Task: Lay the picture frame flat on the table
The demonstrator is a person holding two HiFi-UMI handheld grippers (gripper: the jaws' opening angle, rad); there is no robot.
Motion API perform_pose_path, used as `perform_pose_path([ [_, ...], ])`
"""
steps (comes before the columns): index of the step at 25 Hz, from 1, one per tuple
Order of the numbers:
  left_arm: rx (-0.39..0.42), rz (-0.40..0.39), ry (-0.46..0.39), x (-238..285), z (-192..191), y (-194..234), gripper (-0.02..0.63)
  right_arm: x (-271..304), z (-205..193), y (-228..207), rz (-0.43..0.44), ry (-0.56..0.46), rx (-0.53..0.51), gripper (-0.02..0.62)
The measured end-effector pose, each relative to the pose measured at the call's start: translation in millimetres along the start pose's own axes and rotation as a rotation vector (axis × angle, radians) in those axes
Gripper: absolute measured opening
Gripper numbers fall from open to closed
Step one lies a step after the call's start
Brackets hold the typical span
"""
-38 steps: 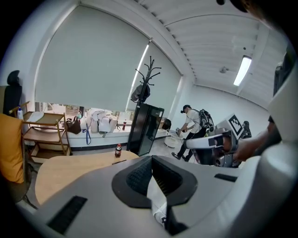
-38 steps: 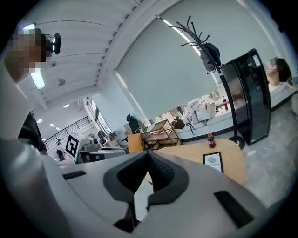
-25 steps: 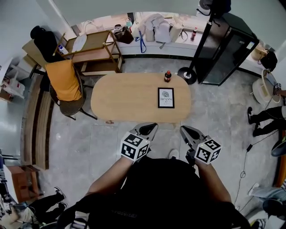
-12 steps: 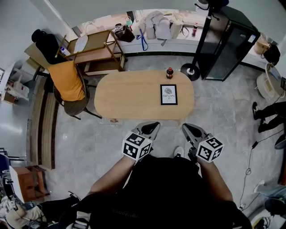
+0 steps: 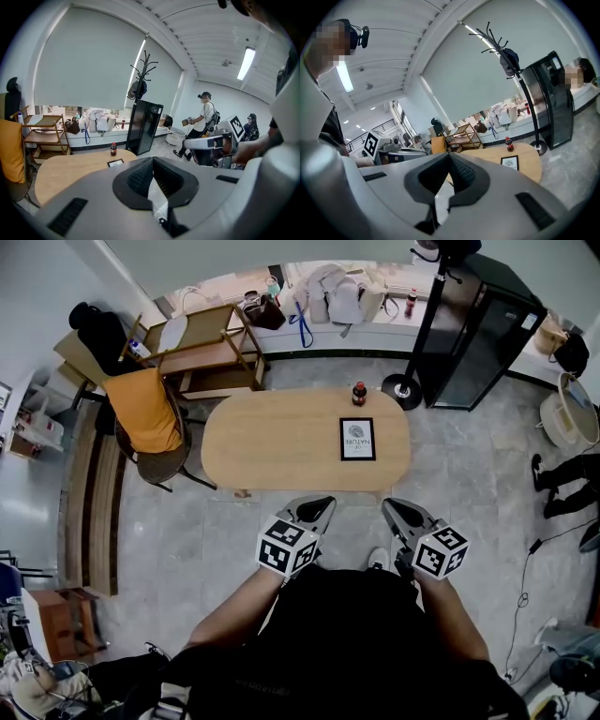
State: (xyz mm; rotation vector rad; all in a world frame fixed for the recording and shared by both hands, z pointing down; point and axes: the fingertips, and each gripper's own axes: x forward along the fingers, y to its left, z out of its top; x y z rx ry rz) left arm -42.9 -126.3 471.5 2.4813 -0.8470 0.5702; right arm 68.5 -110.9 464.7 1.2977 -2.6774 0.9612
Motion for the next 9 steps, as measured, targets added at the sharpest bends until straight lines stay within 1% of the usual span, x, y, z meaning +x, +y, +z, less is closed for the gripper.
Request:
perform_pose_path([
  [9, 0.018, -0.009, 0.002, -3.8, 0.3, -1.1, 0.005, 0.1, -1.9, 0.5, -0.008, 0.006, -0.009, 0.002],
])
